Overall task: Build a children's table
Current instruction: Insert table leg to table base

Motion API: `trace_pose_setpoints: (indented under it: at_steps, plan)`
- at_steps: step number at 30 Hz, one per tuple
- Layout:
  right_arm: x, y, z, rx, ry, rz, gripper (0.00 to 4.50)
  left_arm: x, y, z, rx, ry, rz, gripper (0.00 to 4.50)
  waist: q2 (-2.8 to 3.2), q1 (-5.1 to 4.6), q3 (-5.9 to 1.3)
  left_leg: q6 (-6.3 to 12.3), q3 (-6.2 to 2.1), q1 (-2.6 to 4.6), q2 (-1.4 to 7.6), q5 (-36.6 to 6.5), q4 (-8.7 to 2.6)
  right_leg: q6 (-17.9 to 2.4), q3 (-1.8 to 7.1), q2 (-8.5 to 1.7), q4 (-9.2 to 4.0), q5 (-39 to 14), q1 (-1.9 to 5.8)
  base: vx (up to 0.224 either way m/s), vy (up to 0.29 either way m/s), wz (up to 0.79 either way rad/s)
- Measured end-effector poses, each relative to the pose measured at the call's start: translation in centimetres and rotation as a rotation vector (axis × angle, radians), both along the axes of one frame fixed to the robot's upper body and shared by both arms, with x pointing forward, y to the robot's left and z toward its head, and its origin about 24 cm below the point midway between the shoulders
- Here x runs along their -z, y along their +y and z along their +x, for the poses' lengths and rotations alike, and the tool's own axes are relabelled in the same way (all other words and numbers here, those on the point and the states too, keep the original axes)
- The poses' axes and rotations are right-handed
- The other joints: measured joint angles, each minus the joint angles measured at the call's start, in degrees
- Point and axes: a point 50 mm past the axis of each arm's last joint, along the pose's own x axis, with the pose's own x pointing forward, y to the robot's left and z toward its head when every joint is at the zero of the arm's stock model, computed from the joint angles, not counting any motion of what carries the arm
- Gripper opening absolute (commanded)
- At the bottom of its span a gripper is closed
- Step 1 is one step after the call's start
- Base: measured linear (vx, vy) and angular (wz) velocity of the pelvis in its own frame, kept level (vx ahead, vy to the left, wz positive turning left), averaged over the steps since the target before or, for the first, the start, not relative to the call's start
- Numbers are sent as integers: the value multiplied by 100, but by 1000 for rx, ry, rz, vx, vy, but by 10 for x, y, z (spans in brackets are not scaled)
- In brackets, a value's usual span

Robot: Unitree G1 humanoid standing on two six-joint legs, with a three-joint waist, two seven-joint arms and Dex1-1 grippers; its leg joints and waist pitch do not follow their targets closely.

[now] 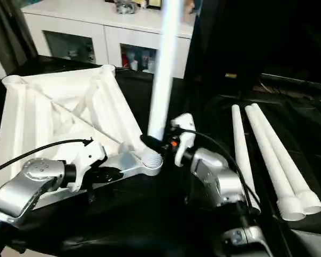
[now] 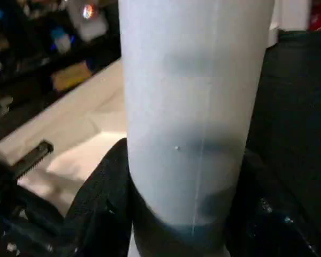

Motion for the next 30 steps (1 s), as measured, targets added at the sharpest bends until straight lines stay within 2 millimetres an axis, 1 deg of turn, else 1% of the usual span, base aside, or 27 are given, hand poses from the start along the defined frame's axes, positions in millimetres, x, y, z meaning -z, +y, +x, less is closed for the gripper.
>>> trace_pose_setpoints:
  at_steps: [2,6,8,14,19,22,30]
  plan:
    - [2,-1,-1,20,-6,14,186,1,-1,1,-1,0,-3,0,14,3,-3,0,0,0,-1,0,0,-1,0,-1,0,1,2,0,0,0]
    - [9,-5,-14,60,-80,3,186,2,-4,3,9,-8,-1,0,43,45,-5,0,0,0,0,0,0,0,-2,-3,-1,0,5,0,0,0]
    - [8,-4,-15,60,-116,-20,186,2,-5,3,11,-9,-2,0,56,47,-7,0,-1,0,-1,0,-1,0,-2,-3,-1,0,6,0,0,0]
    - [4,-1,-20,29,-206,-124,186,2,-5,4,20,-18,3,0,62,52,-4,0,-2,0,0,0,-2,0,-3,-3,-1,0,6,0,0,0]
    - [1,0,-16,9,-203,-149,186,2,-5,5,27,-22,7,0,64,46,-2,0,-1,-1,0,0,-2,0,-3,-3,-1,1,5,0,0,0]
    - [-2,0,-11,-36,-179,-175,186,2,-5,6,35,-29,11,0,64,35,-3,0,-1,0,0,0,-3,0,-3,-3,-1,2,5,0,0,0]
    - [-4,-5,-6,-170,-145,-216,186,3,-5,6,75,-33,8,0,62,49,-11,1,-1,-1,0,0,-4,3,-3,-4,-5,-1,8,0,0,0]
